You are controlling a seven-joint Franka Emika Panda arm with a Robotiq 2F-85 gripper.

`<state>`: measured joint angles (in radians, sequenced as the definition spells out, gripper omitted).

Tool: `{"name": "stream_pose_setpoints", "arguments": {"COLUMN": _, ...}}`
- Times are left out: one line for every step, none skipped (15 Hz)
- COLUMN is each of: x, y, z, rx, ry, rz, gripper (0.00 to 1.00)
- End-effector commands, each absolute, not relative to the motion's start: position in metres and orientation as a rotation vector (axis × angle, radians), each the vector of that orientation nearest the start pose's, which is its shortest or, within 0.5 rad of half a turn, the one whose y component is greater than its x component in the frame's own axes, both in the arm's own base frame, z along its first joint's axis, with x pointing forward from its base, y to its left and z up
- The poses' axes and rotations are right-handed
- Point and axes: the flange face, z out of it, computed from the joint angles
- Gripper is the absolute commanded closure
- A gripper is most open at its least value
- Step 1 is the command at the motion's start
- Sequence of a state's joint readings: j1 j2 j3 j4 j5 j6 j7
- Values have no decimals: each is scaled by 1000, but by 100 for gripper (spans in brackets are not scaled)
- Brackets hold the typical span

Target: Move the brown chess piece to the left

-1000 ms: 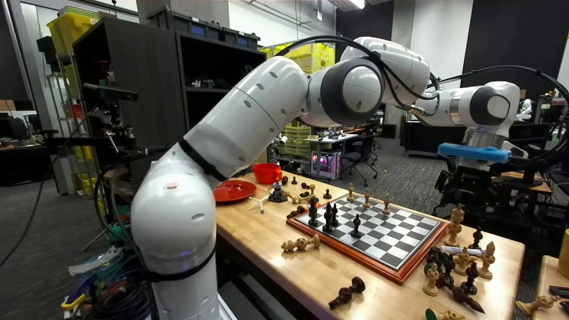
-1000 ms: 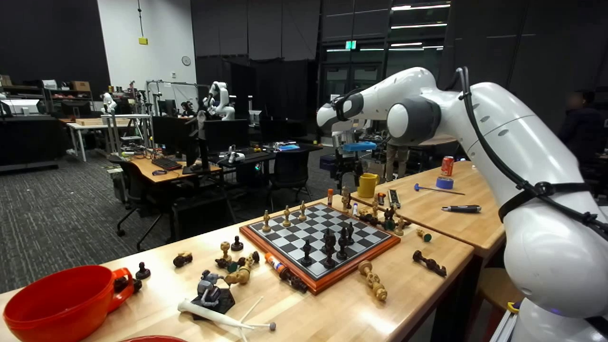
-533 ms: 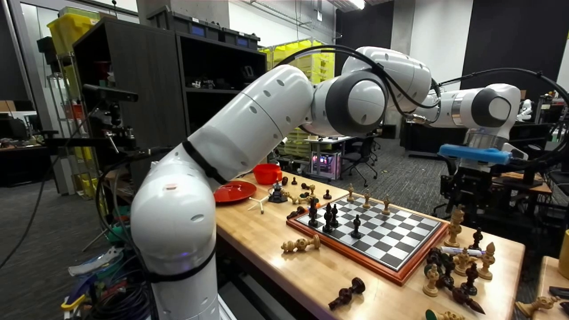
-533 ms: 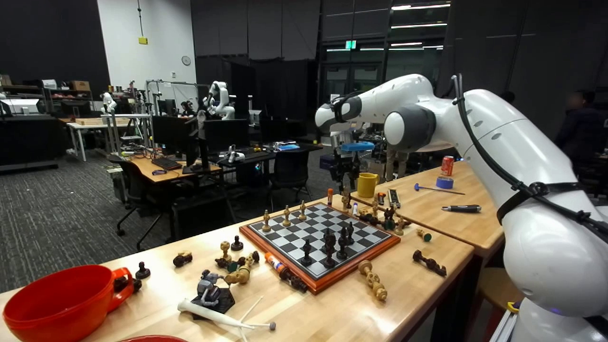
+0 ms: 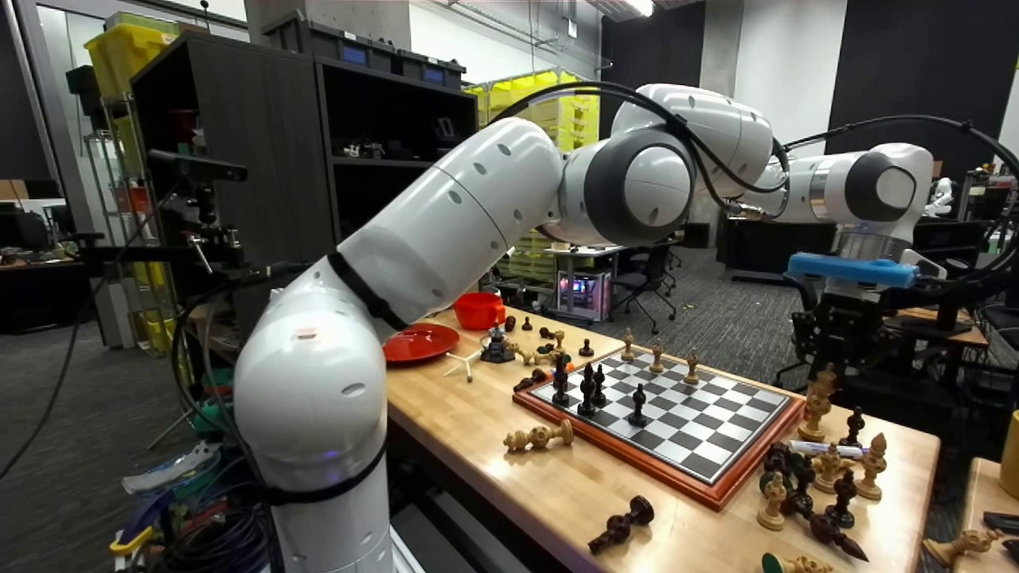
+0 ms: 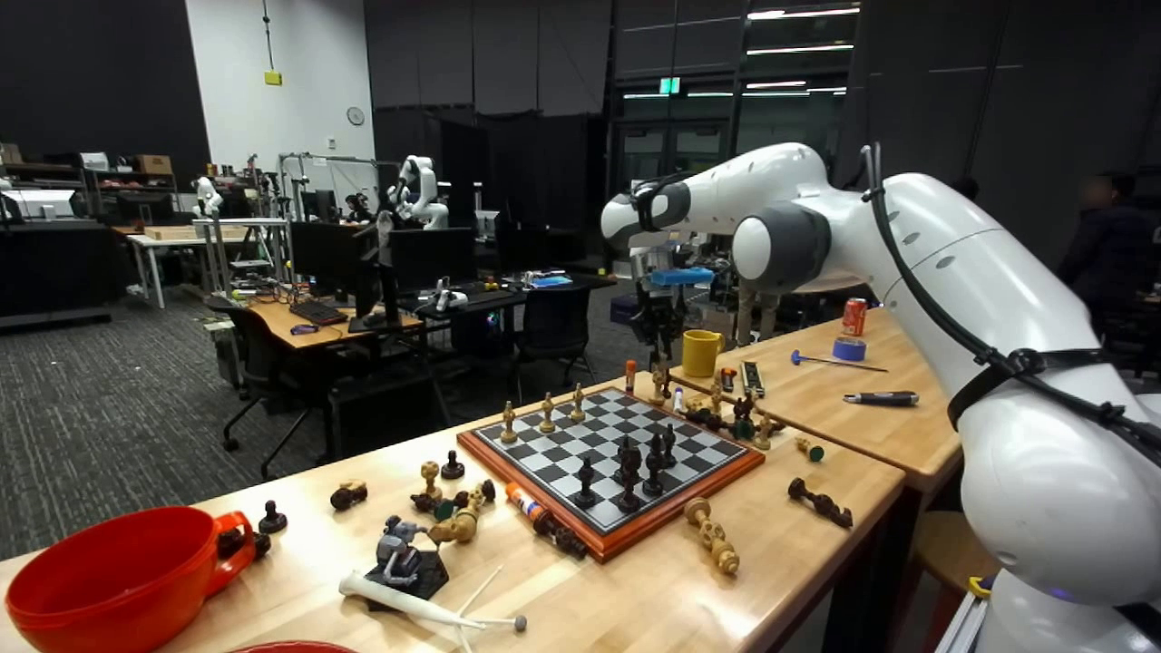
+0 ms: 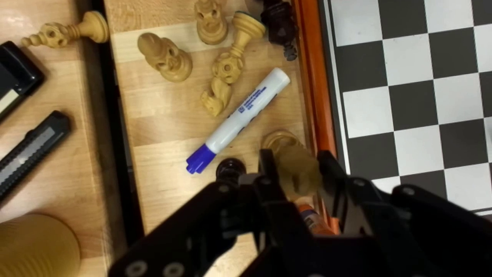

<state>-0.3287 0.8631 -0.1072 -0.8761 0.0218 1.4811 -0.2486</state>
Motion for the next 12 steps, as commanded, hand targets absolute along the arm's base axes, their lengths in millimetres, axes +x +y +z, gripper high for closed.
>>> {"name": "stream_pose_setpoints", "arguments": {"x": 685, "y": -280, "z": 393, "rx": -3078, "ry": 208, "rz": 382, "gripper": 92}}
{"name": "stream_pose_setpoints", "arguments": {"x": 684, "y": -278, "z": 403, "rx": -3085, "ry": 189, "rz": 369, "gripper": 92}}
{"name": "stream_pose_setpoints", "arguments": {"x": 682, "y": -275, "z": 414, "rx": -3093, "ry": 169, "rz": 367, "gripper": 92}}
{"name": "stream_pose_setpoints", "arguments": {"x": 681, "y": -273, "z": 424, "rx": -3105, "ry": 140, "rz": 349, "gripper": 92}}
{"name": "stream_pose_setpoints", "arguments": {"x": 679, "y": -269, "z": 438, "rx": -3121, "ry": 109, "rz": 336, "gripper": 92}}
{"name": "stream_pose_setpoints", "arguments": {"x": 677, "y": -266, "z": 450, "rx": -3136, "ry": 80, "rz": 323, "gripper": 92}}
{"name": "stream_pose_setpoints", "arguments": {"x": 676, "y": -262, "z": 463, "rx": -3153, "ry": 46, "rz": 300, "gripper": 92}}
{"name": "stream_pose_setpoints", "arguments": {"x": 674, "y": -257, "z": 478, "rx": -3171, "ry": 10, "rz": 274, "gripper": 92}}
{"name": "stream_pose_setpoints", "arguments": {"x": 674, "y": -252, "z": 490, "rx": -3187, "ry": -26, "rz": 252, "gripper": 92}}
{"name": "stream_pose_setpoints", "arguments": {"x": 674, "y": -245, "z": 502, "rx": -3204, "ry": -68, "rz": 227, "gripper": 92}}
{"name": "stream_pose_setpoints", "arguments": {"x": 675, "y": -237, "z": 512, "rx": -3213, "ry": -112, "rz": 202, "gripper": 92}}
{"name": "stream_pose_setpoints", "arguments": {"x": 676, "y": -230, "z": 521, "rx": -3220, "ry": -146, "rz": 180, "gripper": 92}}
